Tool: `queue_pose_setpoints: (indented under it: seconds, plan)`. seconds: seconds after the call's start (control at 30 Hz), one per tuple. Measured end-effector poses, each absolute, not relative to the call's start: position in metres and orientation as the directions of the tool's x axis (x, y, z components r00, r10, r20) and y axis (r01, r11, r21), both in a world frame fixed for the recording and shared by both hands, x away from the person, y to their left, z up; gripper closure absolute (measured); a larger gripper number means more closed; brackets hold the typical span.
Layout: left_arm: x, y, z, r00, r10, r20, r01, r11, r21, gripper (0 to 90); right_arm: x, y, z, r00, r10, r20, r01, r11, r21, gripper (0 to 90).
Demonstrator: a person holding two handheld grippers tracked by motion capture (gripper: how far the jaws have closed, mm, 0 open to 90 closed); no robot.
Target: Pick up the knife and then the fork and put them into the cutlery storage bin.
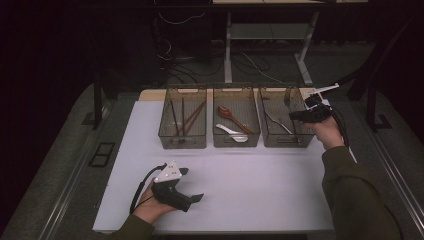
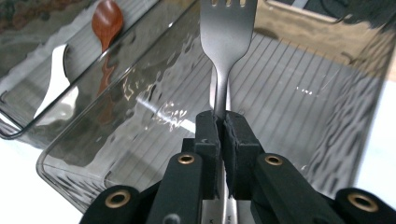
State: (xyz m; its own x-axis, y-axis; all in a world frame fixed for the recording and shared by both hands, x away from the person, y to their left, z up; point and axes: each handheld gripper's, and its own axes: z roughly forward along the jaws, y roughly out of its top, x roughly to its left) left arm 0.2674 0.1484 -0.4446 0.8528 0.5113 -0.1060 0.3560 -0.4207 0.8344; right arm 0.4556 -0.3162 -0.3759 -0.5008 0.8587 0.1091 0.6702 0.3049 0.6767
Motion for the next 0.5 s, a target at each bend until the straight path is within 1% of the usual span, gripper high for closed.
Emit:
queue_pose_setpoints:
  seconds: [0.33,0.5]
  plan:
    - [0.267,0.148,-0.445,0.853,0.511,-0.106,0.356,-0.421,0.835,0.0,0.465,-0.307,-0.388,-0.484,0.869,0.107,0.722,0.326,0.611,83.9]
    - [0.267,0.148,-0.445,0.853,0.511,-0.106,0.355,-0.421,0.835,0.0,0.469,-0.304,-0.391,-0.478,0.871,0.111,0.732,0.326,0.598,83.6]
